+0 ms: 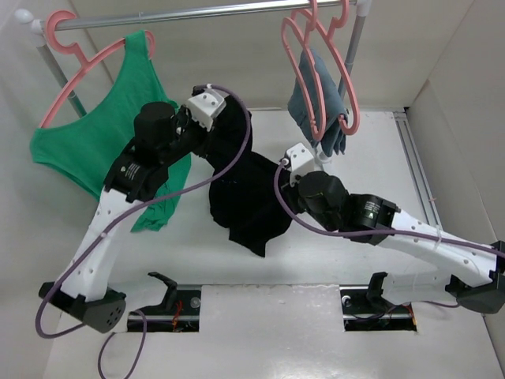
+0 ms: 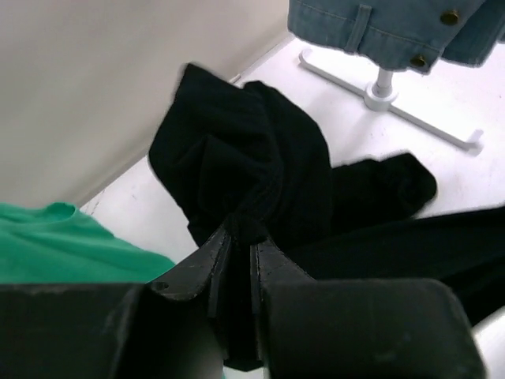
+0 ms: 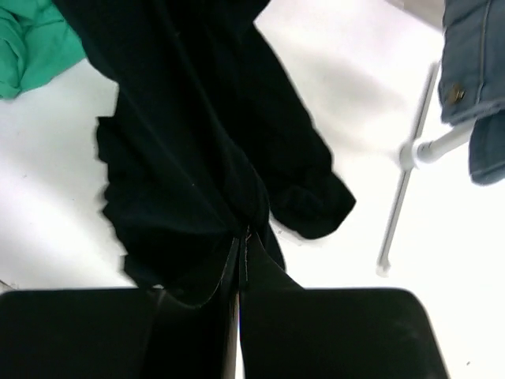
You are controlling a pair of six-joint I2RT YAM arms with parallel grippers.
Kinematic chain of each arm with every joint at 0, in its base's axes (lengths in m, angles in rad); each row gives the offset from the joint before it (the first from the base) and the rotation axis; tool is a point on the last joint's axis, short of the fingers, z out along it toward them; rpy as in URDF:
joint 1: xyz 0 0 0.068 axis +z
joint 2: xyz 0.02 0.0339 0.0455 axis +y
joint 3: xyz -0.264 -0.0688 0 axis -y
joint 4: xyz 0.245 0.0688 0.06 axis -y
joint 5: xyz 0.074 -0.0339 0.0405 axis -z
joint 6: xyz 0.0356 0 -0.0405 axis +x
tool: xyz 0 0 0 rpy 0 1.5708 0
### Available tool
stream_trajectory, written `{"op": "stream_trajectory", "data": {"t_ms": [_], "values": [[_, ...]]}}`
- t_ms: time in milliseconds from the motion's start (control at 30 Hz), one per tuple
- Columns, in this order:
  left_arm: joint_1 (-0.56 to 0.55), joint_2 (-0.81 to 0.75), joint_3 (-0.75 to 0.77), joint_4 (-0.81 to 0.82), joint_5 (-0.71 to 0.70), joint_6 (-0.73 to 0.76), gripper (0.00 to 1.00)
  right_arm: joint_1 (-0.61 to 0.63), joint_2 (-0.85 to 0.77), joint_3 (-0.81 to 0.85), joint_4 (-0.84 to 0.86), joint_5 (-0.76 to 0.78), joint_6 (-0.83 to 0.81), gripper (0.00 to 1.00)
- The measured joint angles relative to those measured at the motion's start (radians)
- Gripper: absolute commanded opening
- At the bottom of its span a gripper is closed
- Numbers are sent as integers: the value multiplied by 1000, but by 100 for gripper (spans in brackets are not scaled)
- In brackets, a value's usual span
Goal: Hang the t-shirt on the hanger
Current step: Move the tshirt to the center of the board
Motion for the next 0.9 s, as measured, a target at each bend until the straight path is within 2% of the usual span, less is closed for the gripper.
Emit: {"op": "stream_trajectory", "data": {"t_ms": [67, 133, 233, 267, 367, 467, 567, 733, 900], "values": [[0, -56, -43, -14, -2, 9, 0, 0, -4, 1, 4, -5, -27, 0], [0, -125, -153, -34, -3, 10, 0, 0, -4, -26, 8, -18, -45, 0], [0, -184, -307, -56, 32, 16, 23, 0, -2, -104, 7, -58, -55, 0], [0, -198, -363, -74, 50, 19, 35, 0, 2, -136, 6, -74, -55, 0], [0, -211, -496, -124, 117, 45, 49, 0, 32, -219, 0, -130, -57, 0], [0, -203, -531, -186, 154, 67, 49, 0, 70, -280, 2, -194, -54, 0], [0, -198, -531, -187, 174, 95, 55, 0, 89, -322, 7, -251, -49, 0], [-17, -139, -533, -189, 142, 138, 56, 0, 93, -349, 31, -298, -38, 0], [-163, -95, -621, -182, 97, 177, 60, 0, 92, -372, 49, -316, -26, 0]]}}
